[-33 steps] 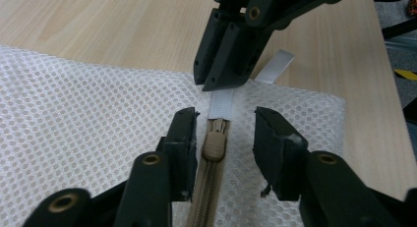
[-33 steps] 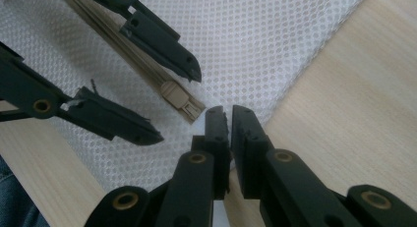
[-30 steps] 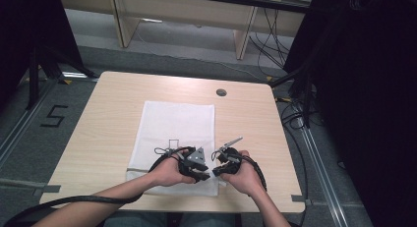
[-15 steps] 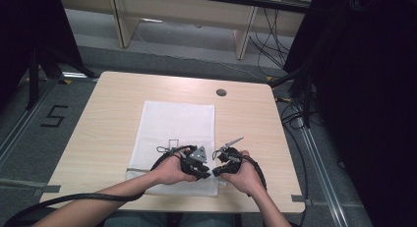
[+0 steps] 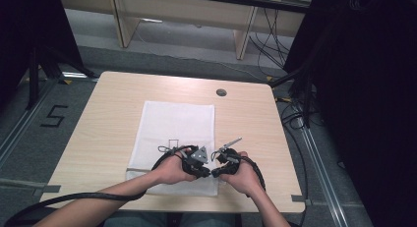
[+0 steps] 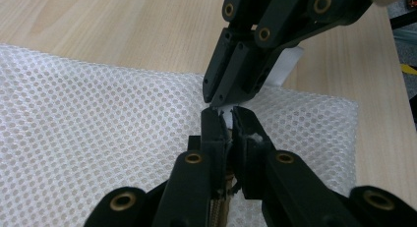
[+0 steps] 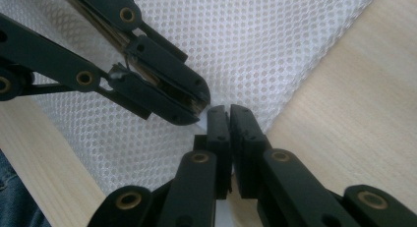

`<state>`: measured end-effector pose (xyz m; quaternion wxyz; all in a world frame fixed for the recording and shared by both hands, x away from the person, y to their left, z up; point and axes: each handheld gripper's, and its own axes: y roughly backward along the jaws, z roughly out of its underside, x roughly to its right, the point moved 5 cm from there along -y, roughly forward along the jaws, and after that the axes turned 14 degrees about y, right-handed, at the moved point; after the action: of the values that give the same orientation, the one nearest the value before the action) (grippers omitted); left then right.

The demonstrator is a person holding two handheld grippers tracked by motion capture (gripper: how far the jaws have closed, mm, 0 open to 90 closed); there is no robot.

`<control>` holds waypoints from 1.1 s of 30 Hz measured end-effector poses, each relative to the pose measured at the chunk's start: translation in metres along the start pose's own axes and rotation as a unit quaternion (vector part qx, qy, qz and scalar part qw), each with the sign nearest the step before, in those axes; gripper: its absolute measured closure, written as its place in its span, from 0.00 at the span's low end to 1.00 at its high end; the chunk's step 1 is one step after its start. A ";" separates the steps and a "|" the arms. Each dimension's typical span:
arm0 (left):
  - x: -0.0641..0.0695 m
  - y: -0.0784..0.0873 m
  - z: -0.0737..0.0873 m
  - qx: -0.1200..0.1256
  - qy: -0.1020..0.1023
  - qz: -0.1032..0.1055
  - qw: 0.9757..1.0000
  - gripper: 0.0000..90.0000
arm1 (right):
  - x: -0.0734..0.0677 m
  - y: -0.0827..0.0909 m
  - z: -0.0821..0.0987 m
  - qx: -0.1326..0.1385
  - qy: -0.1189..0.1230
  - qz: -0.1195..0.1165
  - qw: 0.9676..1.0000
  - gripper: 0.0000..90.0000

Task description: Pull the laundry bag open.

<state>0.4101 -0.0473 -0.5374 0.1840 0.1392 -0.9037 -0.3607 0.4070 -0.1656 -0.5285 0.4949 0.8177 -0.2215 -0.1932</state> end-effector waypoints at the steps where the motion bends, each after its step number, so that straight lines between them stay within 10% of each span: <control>1: 0.000 0.000 0.000 0.000 0.000 0.000 1.000 0.93 | 0.000 0.000 0.000 0.002 0.001 0.000 1.000 0.98; 11: 0.001 -0.001 0.001 0.005 0.002 -0.001 1.000 0.93 | 0.000 -0.001 0.001 0.003 -0.015 0.005 1.000 1.00; 24: 0.004 0.001 -0.001 -0.003 -0.009 -0.009 1.000 0.94 | -0.007 -0.001 -0.002 -0.023 0.010 0.040 0.999 1.00; 27: 0.000 0.008 -0.001 -0.027 -0.028 -0.038 0.999 1.00 | -0.007 -0.002 -0.003 -0.023 0.033 0.045 0.998 1.00; 33: -0.009 0.016 -0.004 0.019 0.005 -0.013 1.000 0.99 | -0.007 -0.001 -0.002 -0.028 0.016 0.040 0.999 1.00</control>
<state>0.4173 -0.0350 -0.5256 0.1808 0.1566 -0.9076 -0.3449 0.4027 -0.1596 -0.5278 0.5284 0.7970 -0.2410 -0.1660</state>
